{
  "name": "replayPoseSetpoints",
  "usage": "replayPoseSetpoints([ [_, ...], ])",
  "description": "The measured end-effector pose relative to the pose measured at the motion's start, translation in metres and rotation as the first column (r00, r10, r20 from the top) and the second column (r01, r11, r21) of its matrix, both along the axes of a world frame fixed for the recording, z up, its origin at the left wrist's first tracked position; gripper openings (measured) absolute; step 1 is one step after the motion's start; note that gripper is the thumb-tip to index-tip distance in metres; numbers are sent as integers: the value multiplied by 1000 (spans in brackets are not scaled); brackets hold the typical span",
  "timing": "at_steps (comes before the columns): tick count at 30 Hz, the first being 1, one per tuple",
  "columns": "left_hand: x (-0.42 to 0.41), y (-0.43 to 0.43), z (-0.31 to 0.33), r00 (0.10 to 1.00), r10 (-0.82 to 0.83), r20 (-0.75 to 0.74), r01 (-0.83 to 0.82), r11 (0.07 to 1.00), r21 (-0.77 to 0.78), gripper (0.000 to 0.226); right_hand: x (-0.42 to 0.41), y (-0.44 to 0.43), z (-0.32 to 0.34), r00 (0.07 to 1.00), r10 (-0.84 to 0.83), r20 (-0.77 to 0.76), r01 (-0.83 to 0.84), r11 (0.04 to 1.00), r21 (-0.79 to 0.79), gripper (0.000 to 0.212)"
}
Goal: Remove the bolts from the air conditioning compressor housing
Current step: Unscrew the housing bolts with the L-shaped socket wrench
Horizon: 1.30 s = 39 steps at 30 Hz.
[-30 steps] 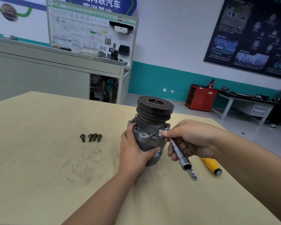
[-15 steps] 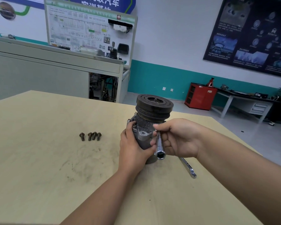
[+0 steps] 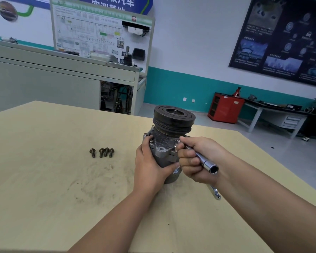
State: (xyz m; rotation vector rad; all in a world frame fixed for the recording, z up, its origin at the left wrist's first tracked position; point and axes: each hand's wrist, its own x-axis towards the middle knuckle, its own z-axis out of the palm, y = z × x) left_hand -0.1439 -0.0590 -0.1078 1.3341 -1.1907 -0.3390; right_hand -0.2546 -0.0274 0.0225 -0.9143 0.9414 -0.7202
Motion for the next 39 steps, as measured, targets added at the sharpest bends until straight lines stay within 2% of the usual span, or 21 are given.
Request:
replayPoseSetpoints([
  [5, 0, 7, 5, 1000, 15, 21, -15, 1000, -14, 110, -4, -1, -4, 989, -4, 146, -2, 999, 41, 39],
  [7, -2, 12, 10, 993, 62, 104, -58, 998, -35, 111, -10, -2, -4, 992, 8, 129, -15, 999, 53, 38],
  [9, -5, 18, 15, 965, 102, 240, -78, 991, -105, 105, -15, -3, -5, 999, 24, 47, -25, 1000, 15, 37],
  [12, -12, 24, 19, 931, 107, 350, -38, 979, -198, 78, -14, -3, -6, 999, 48, -19, -49, 998, -29, 38],
  [17, -12, 21, 38, 946, 189, 262, -126, 962, -241, 25, -15, -5, -5, 996, 82, -31, -83, 996, -29, 41],
  [20, -10, 14, 46, 943, 225, 246, -168, 958, -231, 11, -17, -5, -4, 985, 112, -129, -121, 991, -64, 41],
  [22, -9, 12, 46, 937, 228, 263, -170, 959, -226, 11, -17, -6, -1, 958, 114, -263, -148, 982, -113, 41],
  [26, -11, 11, 40, 945, 186, 268, -132, 969, -207, 17, -13, -4, 11, 813, 47, -580, -226, 944, -241, 38],
  [27, -11, 10, 38, 948, 173, 268, -121, 973, -197, 21, -11, -4, 13, 735, -5, -678, -277, 910, -307, 36],
  [29, -11, 9, 34, 951, 159, 266, -114, 977, -178, 32, -6, -4, 13, 488, -174, -855, -446, 792, -416, 36],
  [31, -11, 7, 30, 966, 137, 219, -105, 983, -153, 43, -2, -4, 11, 289, -319, -903, -589, 684, -430, 38],
  [33, -11, 8, 30, 987, 80, 142, -61, 989, -133, 43, 0, -5, 10, 185, -368, -911, -682, 620, -389, 39],
  [36, -10, 7, 30, 990, 26, 138, -16, 997, -75, 45, -2, -7, 8, 120, -413, -903, -761, 546, -351, 38],
  [39, -8, 6, 32, 984, 37, 173, -22, 996, -85, 54, -10, -13, 11, 39, -435, -900, -797, 529, -291, 23],
])
